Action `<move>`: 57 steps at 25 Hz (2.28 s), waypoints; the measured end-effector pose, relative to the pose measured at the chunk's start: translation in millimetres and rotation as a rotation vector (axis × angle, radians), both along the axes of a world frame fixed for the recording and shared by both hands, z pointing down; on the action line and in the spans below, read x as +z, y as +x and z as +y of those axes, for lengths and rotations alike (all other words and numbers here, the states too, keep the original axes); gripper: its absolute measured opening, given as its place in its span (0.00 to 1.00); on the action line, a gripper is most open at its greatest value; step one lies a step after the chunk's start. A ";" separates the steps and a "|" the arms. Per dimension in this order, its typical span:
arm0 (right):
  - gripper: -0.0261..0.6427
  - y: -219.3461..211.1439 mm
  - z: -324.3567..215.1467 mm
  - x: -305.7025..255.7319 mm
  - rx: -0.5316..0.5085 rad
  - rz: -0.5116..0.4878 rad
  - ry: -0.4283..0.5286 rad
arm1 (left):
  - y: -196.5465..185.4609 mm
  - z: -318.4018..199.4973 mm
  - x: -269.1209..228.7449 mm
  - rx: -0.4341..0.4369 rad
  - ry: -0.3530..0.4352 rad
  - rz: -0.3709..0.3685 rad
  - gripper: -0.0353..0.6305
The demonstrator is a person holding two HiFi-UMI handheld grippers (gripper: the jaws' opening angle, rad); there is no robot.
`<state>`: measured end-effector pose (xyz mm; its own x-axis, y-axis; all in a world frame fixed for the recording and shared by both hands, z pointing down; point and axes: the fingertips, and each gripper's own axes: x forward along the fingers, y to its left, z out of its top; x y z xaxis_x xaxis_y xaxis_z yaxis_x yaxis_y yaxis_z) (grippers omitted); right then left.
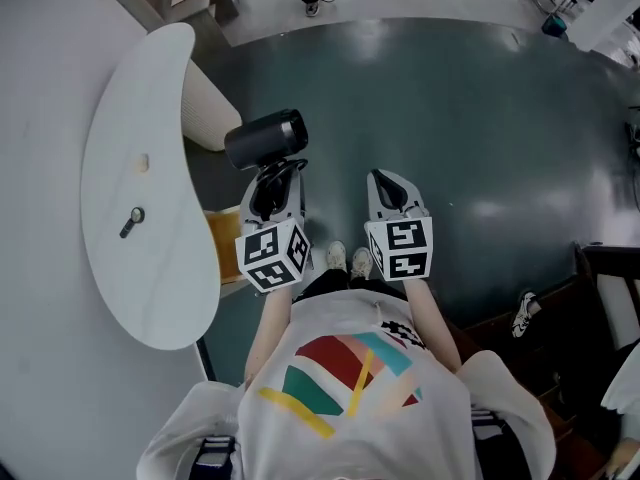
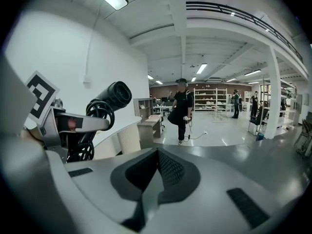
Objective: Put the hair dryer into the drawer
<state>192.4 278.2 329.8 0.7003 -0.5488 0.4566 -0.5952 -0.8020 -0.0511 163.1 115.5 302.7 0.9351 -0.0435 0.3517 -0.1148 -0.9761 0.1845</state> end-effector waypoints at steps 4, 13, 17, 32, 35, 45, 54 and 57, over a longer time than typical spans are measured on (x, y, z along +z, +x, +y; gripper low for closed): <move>0.06 12.4 -44.1 -4.5 -0.072 0.022 -0.012 | 12.2 -27.0 -0.1 -0.011 0.034 0.010 0.40; 0.06 13.6 -107.6 1.9 -0.203 0.039 -0.011 | 10.1 -63.2 17.4 -0.083 0.019 -0.005 0.40; 0.06 15.8 -149.2 11.3 -0.312 0.027 -0.011 | 5.7 -92.9 31.3 -0.168 -0.009 -0.028 0.40; 0.06 -6.7 -261.8 -3.4 -0.843 0.052 -0.014 | -63.0 -160.7 34.3 -0.687 -0.071 -0.061 0.40; 0.06 -25.6 -276.9 -3.2 -0.928 0.063 -0.021 | -84.5 -169.4 41.0 -0.766 -0.093 -0.073 0.40; 0.06 -78.5 -306.7 11.2 -1.186 0.068 -0.041 | -144.5 -167.3 66.2 -1.005 -0.147 -0.106 0.40; 0.06 -126.6 -315.4 28.5 -1.350 0.025 -0.067 | -190.1 -154.0 87.5 -1.143 -0.203 -0.164 0.40; 0.06 -136.5 -316.3 35.6 -1.383 0.017 -0.080 | -197.5 -151.0 96.3 -1.169 -0.224 -0.175 0.40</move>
